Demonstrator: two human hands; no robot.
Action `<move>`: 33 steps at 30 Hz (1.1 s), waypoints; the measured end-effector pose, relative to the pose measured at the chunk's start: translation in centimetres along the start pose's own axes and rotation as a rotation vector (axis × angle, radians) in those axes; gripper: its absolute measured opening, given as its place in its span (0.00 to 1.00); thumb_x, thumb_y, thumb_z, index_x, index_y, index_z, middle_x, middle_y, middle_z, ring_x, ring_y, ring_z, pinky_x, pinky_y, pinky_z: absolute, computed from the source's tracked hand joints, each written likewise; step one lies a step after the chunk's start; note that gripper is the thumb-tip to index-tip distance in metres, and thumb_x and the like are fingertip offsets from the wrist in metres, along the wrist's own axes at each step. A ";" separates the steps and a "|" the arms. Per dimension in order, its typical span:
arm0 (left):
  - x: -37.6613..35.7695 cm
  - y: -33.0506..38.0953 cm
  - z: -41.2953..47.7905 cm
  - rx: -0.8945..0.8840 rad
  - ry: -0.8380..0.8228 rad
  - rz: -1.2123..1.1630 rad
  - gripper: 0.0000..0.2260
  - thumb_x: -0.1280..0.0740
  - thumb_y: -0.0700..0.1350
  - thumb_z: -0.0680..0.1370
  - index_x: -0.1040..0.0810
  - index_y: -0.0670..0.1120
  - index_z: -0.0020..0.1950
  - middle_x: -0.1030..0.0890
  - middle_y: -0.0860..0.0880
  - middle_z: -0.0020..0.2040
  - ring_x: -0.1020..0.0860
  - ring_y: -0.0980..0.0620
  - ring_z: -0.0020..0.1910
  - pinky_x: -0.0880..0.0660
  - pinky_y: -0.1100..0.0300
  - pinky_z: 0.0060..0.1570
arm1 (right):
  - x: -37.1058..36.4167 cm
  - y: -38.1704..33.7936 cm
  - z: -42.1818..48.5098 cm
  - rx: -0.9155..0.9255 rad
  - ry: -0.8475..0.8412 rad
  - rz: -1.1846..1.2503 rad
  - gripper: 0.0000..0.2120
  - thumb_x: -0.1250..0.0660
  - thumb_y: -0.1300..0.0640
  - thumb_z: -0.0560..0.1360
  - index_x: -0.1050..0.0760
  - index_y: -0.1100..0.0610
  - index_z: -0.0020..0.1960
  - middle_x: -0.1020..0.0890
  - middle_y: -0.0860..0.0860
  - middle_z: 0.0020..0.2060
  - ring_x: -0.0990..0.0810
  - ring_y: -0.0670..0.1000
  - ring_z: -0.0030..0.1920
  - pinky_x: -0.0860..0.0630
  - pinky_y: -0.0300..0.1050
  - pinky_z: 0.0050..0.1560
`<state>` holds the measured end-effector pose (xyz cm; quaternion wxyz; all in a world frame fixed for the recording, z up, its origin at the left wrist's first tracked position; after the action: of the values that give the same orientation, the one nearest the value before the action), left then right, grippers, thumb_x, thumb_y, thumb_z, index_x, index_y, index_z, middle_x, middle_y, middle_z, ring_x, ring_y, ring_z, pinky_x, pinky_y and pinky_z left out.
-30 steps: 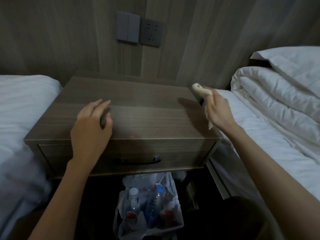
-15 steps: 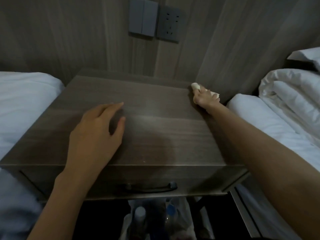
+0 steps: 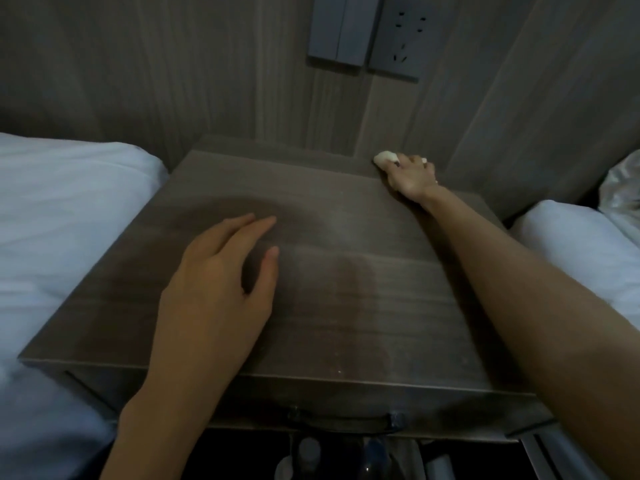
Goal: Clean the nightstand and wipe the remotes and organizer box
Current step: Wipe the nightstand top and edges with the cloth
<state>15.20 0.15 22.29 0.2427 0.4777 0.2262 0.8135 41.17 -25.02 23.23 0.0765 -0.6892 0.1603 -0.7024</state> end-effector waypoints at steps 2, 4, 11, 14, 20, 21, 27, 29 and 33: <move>0.1 -0.1 -0.1 -0.024 -0.018 0.022 0.19 0.38 0.53 0.78 0.25 0.53 0.68 0.26 0.54 0.68 0.29 0.53 0.68 0.34 0.59 0.61 | -0.5 -2.6 -0.4 0.073 -0.034 0.012 0.26 0.54 0.42 0.82 0.44 0.48 0.77 0.42 0.59 0.76 0.47 0.65 0.74 0.50 0.54 0.73; 0.5 -0.5 -0.2 -0.037 -0.029 0.038 0.19 0.39 0.53 0.77 0.25 0.53 0.68 0.25 0.53 0.67 0.29 0.53 0.68 0.34 0.60 0.60 | -1.3 -4.8 -0.4 0.146 -0.058 -0.002 0.25 0.54 0.41 0.82 0.45 0.45 0.77 0.43 0.58 0.76 0.48 0.64 0.75 0.51 0.54 0.74; 1.5 -1.5 -0.1 -0.042 0.005 0.084 0.20 0.39 0.53 0.77 0.25 0.52 0.68 0.25 0.52 0.68 0.30 0.53 0.69 0.35 0.61 0.61 | -2.4 -7.8 -0.6 0.269 -0.124 0.000 0.24 0.54 0.40 0.82 0.41 0.44 0.75 0.42 0.52 0.76 0.48 0.60 0.75 0.51 0.55 0.74; 1.4 -1.7 0.0 -0.040 -0.006 0.066 0.20 0.40 0.53 0.77 0.26 0.53 0.69 0.26 0.53 0.68 0.31 0.54 0.70 0.37 0.62 0.62 | -2.6 -8.0 -1.2 0.372 -0.153 -0.040 0.23 0.53 0.43 0.82 0.39 0.47 0.75 0.38 0.51 0.75 0.45 0.56 0.75 0.49 0.51 0.73; 1.5 -1.9 -0.4 -0.064 0.041 0.055 0.18 0.39 0.52 0.78 0.24 0.52 0.67 0.25 0.52 0.67 0.29 0.53 0.68 0.35 0.61 0.61 | -2.6 -7.4 -4.6 0.457 -0.204 -0.033 0.26 0.49 0.43 0.82 0.40 0.52 0.76 0.38 0.50 0.76 0.44 0.53 0.76 0.50 0.48 0.76; 1.6 -2.0 -0.5 -0.068 0.052 0.057 0.18 0.39 0.51 0.79 0.25 0.51 0.67 0.25 0.52 0.67 0.29 0.53 0.67 0.35 0.62 0.61 | -2.5 -7.1 -5.7 0.474 -0.212 -0.019 0.26 0.49 0.43 0.82 0.41 0.51 0.77 0.40 0.50 0.76 0.45 0.52 0.77 0.51 0.48 0.76; 2.8 -2.5 -2.4 -0.115 0.160 0.051 0.17 0.38 0.47 0.79 0.26 0.47 0.68 0.25 0.48 0.68 0.31 0.50 0.71 0.37 0.61 0.66 | -1.0 -5.0 -15.3 0.558 -0.305 0.030 0.24 0.49 0.45 0.83 0.44 0.48 0.77 0.44 0.44 0.77 0.52 0.47 0.78 0.59 0.43 0.75; 3.5 -2.7 -3.4 -0.112 0.193 0.041 0.18 0.39 0.47 0.79 0.26 0.46 0.69 0.26 0.46 0.69 0.32 0.49 0.71 0.37 0.58 0.67 | -0.8 -3.9 -18.6 0.638 -0.326 0.013 0.21 0.49 0.44 0.83 0.41 0.40 0.75 0.44 0.42 0.77 0.52 0.46 0.78 0.59 0.46 0.77; 3.7 -3.3 -4.5 -0.104 0.236 0.042 0.18 0.40 0.47 0.80 0.27 0.45 0.69 0.28 0.44 0.70 0.33 0.46 0.72 0.36 0.52 0.70 | -0.1 -2.2 -24.7 0.723 -0.385 0.052 0.15 0.47 0.46 0.82 0.42 0.27 0.64 0.42 0.39 0.76 0.51 0.44 0.77 0.57 0.47 0.77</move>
<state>10.17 4.39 20.81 0.2218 0.3701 0.2008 0.8795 16.87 -19.96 23.92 0.3602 -0.7326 -0.0970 -0.5694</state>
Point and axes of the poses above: each hand's wrist, its own z-axis towards the middle knuckle, its own x-axis out of the back of the hand, y = z × x, the point moved 1 cm from there along z, towards the middle knuckle
